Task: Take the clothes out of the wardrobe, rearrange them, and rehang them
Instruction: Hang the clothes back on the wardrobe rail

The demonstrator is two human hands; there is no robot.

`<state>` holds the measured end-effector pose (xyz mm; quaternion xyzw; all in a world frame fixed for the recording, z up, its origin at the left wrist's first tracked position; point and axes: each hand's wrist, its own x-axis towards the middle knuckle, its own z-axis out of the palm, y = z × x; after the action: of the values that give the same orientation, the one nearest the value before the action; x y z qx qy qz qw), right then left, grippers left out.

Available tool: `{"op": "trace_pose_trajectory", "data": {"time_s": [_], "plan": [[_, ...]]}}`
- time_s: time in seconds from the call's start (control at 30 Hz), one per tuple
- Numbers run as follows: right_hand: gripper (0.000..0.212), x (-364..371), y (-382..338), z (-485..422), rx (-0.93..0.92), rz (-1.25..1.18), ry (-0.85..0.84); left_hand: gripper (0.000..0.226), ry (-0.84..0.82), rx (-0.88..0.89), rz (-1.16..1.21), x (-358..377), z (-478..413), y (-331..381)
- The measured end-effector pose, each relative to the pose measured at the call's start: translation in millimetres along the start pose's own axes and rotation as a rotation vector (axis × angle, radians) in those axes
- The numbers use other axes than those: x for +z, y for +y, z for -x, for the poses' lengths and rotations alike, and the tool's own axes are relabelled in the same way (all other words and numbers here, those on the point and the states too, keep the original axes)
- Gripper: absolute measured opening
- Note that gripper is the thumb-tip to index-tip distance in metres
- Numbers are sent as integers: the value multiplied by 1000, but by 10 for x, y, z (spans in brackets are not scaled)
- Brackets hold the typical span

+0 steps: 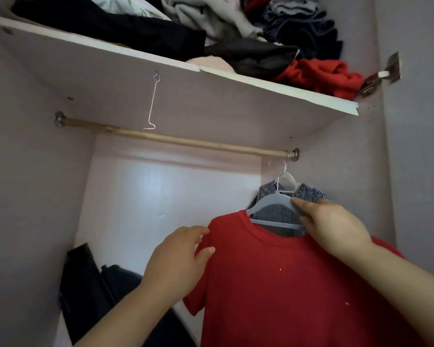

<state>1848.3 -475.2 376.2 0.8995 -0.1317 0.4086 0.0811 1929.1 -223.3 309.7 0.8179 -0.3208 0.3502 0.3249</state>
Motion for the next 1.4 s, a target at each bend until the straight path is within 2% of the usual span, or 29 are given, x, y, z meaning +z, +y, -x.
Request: {"op": "trace_pose_trajectory", "data": {"time_s": [0.17, 0.33, 0.6, 0.77, 0.87, 1.0, 1.1, 1.2, 1.4], "plan": [[36, 322, 295, -1007, 33, 7, 94, 39, 37, 21, -11, 444, -777, -84], [25, 633, 457, -1782, 71, 4, 115, 39, 48, 55, -48, 824, -1271, -210], [31, 1100, 394, -2317, 103, 4, 86, 41, 65, 82, -85, 1225, -1614, -452], [40, 1329, 335, -2215, 97, 77, 135, 40, 43, 72, -117, 1348, -1659, -564], [38, 1321, 308, -2176, 85, 115, 157, 40, 30, 58, -116, 1374, -1641, -569], [40, 1380, 245, -1990, 49, 252, 147, 40, -19, 23, -121, 1328, -1510, -556], [48, 1416, 203, -1669, -1, 248, 109, 42, -68, -14, -128, 1238, -1336, -559], [54, 1432, 129, -1150, -46, 144, 24, 42, -105, -69, -111, 1128, -1050, -553], [59, 1428, -70, 453, -47, -76, -263, 45, -253, -131, -113, 991, -58, -427]]}}
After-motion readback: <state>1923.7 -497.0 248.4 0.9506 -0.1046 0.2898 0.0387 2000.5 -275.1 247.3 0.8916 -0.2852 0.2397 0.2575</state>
